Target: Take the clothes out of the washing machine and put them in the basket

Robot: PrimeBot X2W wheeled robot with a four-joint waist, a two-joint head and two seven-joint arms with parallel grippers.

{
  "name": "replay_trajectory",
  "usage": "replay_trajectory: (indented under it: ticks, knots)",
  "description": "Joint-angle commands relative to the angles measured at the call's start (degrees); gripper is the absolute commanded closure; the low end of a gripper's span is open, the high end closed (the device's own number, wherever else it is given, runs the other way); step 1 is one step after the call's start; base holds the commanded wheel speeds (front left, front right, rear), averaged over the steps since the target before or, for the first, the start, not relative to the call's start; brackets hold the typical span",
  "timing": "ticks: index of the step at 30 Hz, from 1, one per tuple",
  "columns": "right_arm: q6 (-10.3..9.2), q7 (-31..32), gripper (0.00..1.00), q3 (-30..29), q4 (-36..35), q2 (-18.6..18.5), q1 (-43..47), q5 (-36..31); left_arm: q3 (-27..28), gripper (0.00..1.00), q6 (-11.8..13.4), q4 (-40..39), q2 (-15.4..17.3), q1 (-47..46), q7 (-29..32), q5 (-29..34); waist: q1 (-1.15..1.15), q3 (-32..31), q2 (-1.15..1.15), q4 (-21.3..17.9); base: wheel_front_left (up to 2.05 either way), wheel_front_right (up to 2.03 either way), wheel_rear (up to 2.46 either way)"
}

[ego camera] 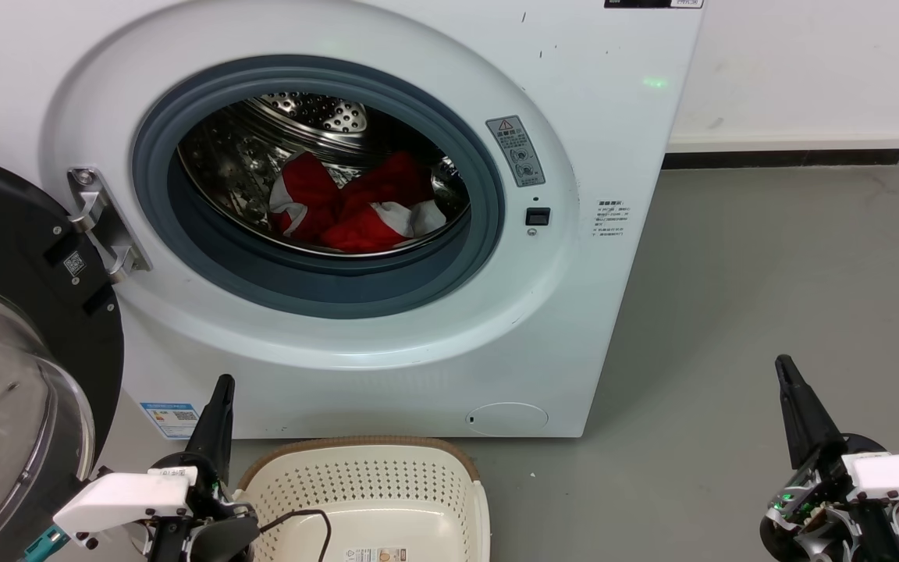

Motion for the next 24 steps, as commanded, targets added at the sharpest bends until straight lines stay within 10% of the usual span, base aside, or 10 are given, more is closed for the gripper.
replay_trajectory:
  ticks: [1,5,6,17,24]
  knots:
    - [0.17,0.1,1.0,-0.1,0.1,0.2,-0.6,-0.3,0.3,1.0,0.0,0.0,-0.1,-0.5,0.0,0.2,0.0,0.0,0.0,0.0,0.0,0.0,0.0]
    - [0.17,0.1,1.0,-0.1,0.1,0.2,-0.6,-0.4,0.3,1.0,0.0,0.0,-0.1,-0.5,0.1,0.2,0.0,0.0,0.0,0.0,0.0,0.0,0.0]
    - [-0.01,0.0,0.0,0.0,0.1,0.0,0.1,0.0,0.0,0.0,0.0,0.1,0.0,0.1,0.0,0.0,0.0,0.0,0.0,0.0,0.0,0.0,0.0]
    - [-0.01,-2.6,0.0,1.8,-0.4,0.0,0.7,-2.4,-2.5,0.0,0.0,-0.1,0.0,-0.2,-2.7,2.5,0.0,0.1,0.0,-0.1,0.0,0.0,0.0]
    - [0.02,-5.9,0.0,1.5,-2.6,0.1,0.8,-18.4,-3.6,0.0,0.0,-3.4,-0.1,-1.1,-6.0,16.0,0.0,0.1,0.0,-0.2,0.0,0.0,0.0]
